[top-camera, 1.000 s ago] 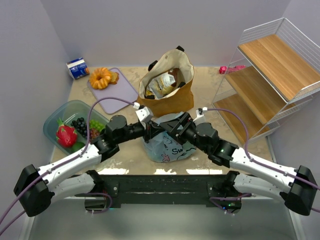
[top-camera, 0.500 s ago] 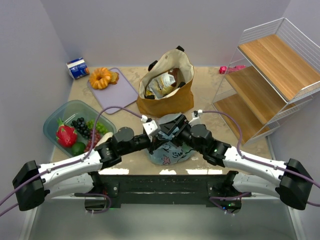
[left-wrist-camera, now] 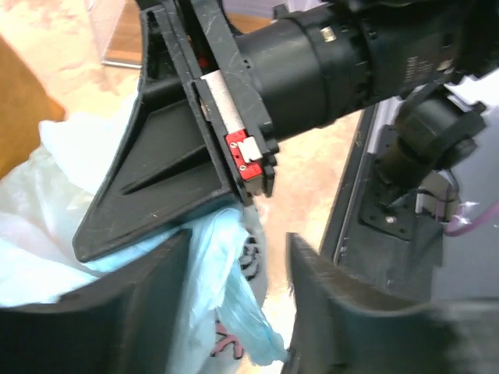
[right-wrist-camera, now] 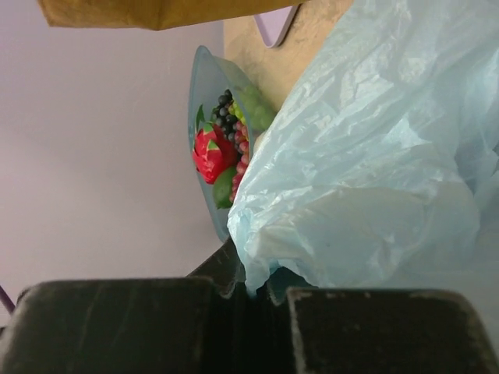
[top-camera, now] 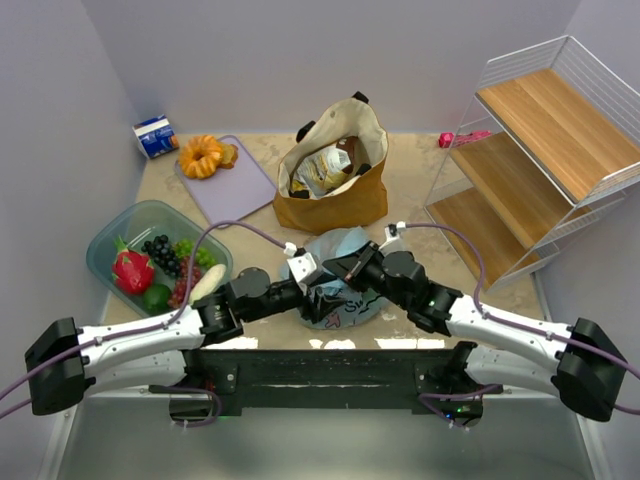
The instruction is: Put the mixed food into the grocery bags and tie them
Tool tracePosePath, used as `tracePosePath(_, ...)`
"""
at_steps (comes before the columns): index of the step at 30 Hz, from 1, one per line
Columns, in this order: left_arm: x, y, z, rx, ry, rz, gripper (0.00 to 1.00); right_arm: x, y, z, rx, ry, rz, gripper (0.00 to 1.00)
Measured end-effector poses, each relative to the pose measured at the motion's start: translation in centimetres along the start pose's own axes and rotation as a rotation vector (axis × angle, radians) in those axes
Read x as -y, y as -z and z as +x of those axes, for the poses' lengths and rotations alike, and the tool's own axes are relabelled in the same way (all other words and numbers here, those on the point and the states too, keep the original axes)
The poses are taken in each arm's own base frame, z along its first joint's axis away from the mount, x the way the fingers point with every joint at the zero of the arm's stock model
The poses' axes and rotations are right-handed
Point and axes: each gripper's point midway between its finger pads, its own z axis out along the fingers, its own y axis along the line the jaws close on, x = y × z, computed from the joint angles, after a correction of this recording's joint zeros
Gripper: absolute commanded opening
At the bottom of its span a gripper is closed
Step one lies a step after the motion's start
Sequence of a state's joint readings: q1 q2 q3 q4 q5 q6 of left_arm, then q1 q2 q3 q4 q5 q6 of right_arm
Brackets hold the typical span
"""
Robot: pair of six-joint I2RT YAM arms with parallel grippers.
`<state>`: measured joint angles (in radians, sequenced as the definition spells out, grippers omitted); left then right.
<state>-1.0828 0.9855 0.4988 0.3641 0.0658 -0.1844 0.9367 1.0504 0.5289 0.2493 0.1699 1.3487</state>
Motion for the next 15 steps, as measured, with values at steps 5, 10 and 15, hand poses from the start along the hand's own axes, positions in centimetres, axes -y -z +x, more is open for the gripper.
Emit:
tracePosePath(5, 0.8, 1.5, -2.1, 0.055, 0.001, 0.026, 0.76, -0.5, 1.8, -0.7, 0.028, 0.073, -0.070, 0.00)
tracePosePath(10, 0.4, 2.9, -6.0, 0.156, 0.041, -0.005, 0.67, -2.5, 4.0, -2.4, 0.086, 0.172, -0.165, 0.00)
tracePosePath(15, -1.4, 0.8, -7.2, 0.150, 0.108, -0.067, 0.55, -4.0, 6.2, -4.1, 0.143, 0.266, -0.232, 0.00)
